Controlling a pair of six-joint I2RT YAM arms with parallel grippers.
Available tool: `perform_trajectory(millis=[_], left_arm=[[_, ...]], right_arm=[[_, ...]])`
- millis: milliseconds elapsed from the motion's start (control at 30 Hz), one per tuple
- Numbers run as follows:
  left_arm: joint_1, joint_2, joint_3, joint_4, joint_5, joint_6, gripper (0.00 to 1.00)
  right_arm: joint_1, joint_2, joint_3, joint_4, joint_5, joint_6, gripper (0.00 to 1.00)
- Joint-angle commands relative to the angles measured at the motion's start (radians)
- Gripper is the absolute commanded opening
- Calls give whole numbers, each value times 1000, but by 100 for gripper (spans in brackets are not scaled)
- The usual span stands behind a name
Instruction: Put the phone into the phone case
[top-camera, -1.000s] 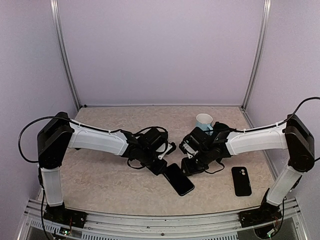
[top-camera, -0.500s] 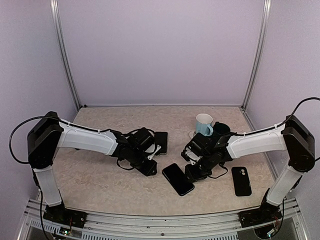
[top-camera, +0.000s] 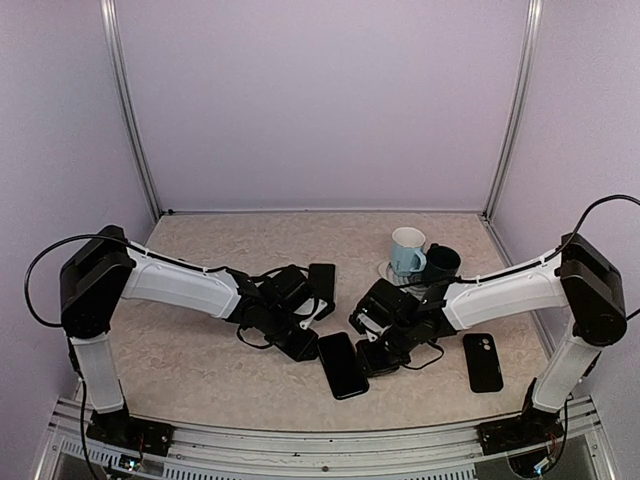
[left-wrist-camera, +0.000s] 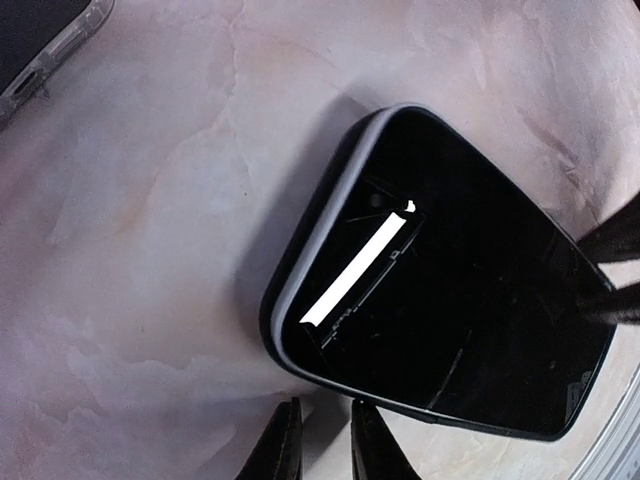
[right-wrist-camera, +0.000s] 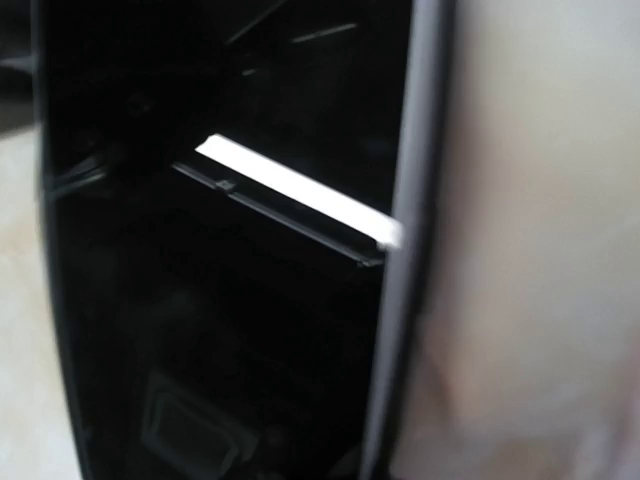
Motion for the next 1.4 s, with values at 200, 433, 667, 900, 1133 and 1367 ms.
perform_trajectory(millis=[200,433,667,900,1133,1367], left_arm=[[32,34,-11,4,-62,6,20],[77,11,-34,59,1,-31,21],[54,43,-51,64,62,-58,21],[-4,96,-39,27,74,-36,21],[33,96,-15,-5,110,-30,20],[82,-17,55,-20,147,-2,25]], right_arm=[[-35,-22,65,-132,-30,-77,34],[-184,59,168,-21,-80,-230,34],[-179,208,265,-75,-58,-270,19],[-65,285,226,-116,3,-172,2],[-29,347,138,-107,-1,-112,0],[-32,320,78,-119,-16,-129,0]])
